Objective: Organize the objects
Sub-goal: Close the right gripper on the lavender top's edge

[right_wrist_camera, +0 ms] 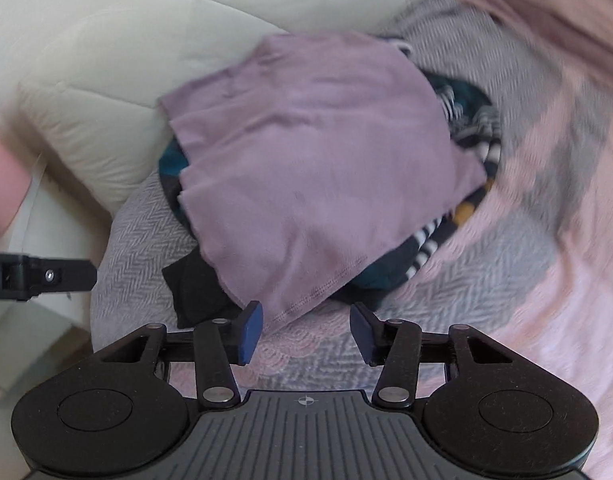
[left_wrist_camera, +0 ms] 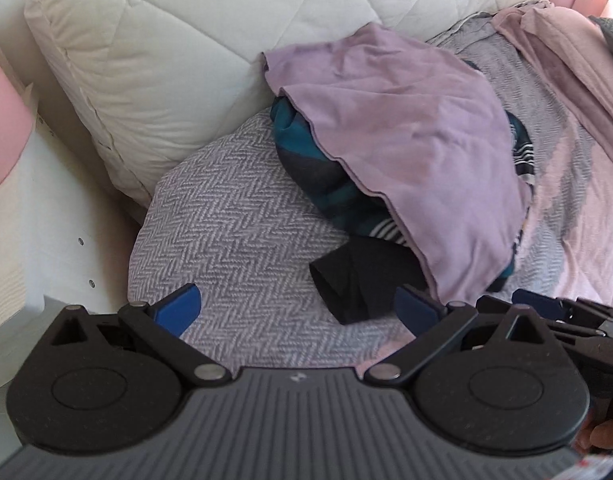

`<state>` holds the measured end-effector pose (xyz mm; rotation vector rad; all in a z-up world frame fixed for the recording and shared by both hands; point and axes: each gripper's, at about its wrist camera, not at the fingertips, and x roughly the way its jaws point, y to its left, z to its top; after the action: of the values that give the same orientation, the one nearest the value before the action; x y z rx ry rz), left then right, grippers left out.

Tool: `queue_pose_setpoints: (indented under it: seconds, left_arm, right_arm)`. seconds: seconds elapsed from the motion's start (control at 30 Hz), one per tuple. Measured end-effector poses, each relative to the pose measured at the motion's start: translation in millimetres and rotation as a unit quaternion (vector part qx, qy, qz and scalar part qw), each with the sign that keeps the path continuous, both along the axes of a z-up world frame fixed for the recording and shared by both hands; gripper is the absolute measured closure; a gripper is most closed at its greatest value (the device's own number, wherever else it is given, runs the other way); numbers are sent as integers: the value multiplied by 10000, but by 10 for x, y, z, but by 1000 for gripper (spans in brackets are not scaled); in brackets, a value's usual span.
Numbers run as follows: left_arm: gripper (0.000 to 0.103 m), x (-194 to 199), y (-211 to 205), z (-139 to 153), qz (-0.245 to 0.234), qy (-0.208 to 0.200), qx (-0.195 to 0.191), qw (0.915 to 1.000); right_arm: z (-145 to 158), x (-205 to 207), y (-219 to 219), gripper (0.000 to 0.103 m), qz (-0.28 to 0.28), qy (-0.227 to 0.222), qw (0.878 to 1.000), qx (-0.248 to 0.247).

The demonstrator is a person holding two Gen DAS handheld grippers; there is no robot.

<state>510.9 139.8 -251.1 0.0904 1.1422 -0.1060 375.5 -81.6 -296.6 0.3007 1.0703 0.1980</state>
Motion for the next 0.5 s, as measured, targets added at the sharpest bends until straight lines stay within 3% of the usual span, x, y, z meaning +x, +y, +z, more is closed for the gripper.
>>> queue_pose_setpoints:
  seconds: [0.1,0.17,0.3,0.4,0.5]
  left_arm:
    - [1,68,29,-64,32,27,13,10000]
    - [1,98,42,-82,58,42,33,10000]
    - [2,127,60,-20,79,-41,27,10000]
    - [2,119,71,96,87,-149,3,9999]
    - [2,105,58,236,51,-278,-18,9996]
  right_arm:
    - [-97,41,-93,60,-419,46,9973,594]
    - [-60,49,-108,103,-493,-82,9952,839]
    - [274,39,-107,103,-462,-639,9931,864]
    - [686,-3,-214,103,-633,-1216,9847,1073]
    - [910,35,-300,103,-574,-1012,9884,976]
